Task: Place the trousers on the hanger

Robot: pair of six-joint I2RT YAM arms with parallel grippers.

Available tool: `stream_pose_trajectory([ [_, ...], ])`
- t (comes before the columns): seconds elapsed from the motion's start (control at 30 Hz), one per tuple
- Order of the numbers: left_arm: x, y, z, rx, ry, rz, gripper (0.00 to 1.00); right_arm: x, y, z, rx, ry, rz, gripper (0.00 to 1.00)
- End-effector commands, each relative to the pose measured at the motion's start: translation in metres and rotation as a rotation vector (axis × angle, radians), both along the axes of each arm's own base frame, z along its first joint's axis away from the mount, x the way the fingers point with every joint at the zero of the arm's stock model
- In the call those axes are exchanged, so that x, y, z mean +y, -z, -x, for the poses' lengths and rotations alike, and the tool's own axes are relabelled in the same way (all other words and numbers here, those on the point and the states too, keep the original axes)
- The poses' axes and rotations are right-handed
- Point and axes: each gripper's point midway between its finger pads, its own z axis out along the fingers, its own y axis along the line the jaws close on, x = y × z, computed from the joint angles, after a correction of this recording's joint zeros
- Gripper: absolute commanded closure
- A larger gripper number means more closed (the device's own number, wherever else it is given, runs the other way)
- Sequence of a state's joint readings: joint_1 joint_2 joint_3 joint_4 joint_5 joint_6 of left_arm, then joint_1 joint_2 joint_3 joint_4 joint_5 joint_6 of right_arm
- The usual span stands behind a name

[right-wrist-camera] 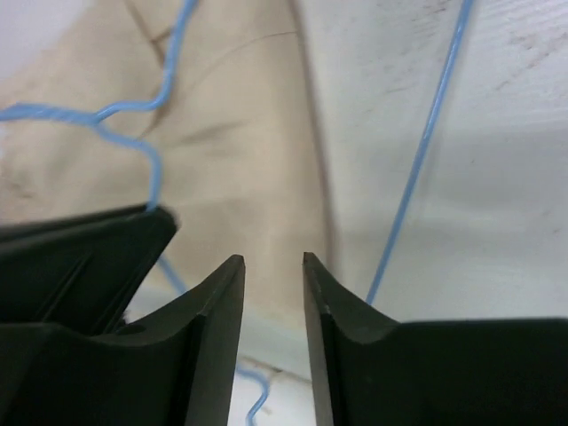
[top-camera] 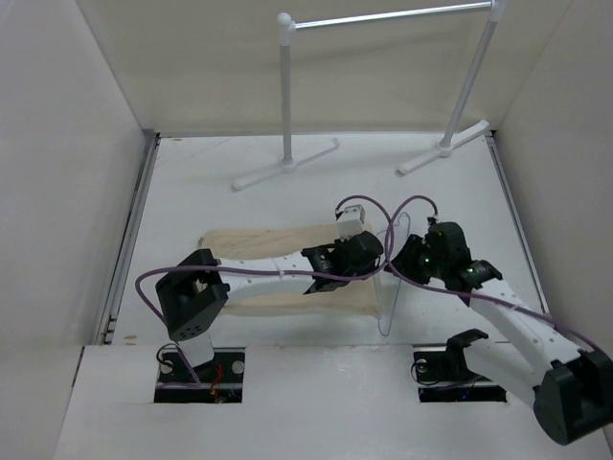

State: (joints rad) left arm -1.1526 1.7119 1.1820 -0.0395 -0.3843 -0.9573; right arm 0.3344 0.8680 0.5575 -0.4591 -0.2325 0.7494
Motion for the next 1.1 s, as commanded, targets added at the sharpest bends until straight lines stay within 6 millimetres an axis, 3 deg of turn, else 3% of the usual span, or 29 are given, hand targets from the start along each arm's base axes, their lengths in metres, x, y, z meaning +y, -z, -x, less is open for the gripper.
stream_pose_trajectory([
  [0.0,0.004,-0.013,-0.013,-0.061,-0.113,0.077,1.00,0.014,-0.008,-0.039,-0.146,0.010,-0.014,0.55],
  [0.17,0.011,0.004,-0.012,-0.071,-0.139,0.033,1.00,0.021,0.029,-0.057,-0.078,0.020,0.032,0.45],
  [0.3,0.015,0.011,-0.014,-0.071,-0.158,0.018,1.00,0.033,0.060,-0.052,-0.016,0.003,0.031,0.41],
  [0.37,0.018,0.012,-0.017,-0.073,-0.167,0.012,1.00,0.043,0.069,-0.045,0.004,-0.024,0.007,0.43],
  [0.4,0.020,0.013,-0.019,-0.074,-0.173,0.008,1.00,0.048,0.070,-0.042,0.012,-0.028,-0.016,0.50],
  [0.5,0.028,0.020,-0.022,-0.073,-0.186,-0.014,1.00,0.060,0.061,-0.038,0.008,-0.037,-0.110,0.78],
  [0.6,0.044,0.026,-0.026,-0.072,-0.208,-0.035,1.00,0.062,0.045,-0.039,-0.012,-0.024,-0.187,0.90],
  [0.9,0.136,0.032,-0.037,-0.091,-0.341,-0.120,1.00,0.037,-0.014,-0.049,-0.090,0.078,-0.290,0.96],
  [1.07,0.192,0.036,-0.035,-0.092,-0.413,-0.183,1.00,0.026,-0.019,-0.050,-0.097,0.104,-0.293,0.96],
])
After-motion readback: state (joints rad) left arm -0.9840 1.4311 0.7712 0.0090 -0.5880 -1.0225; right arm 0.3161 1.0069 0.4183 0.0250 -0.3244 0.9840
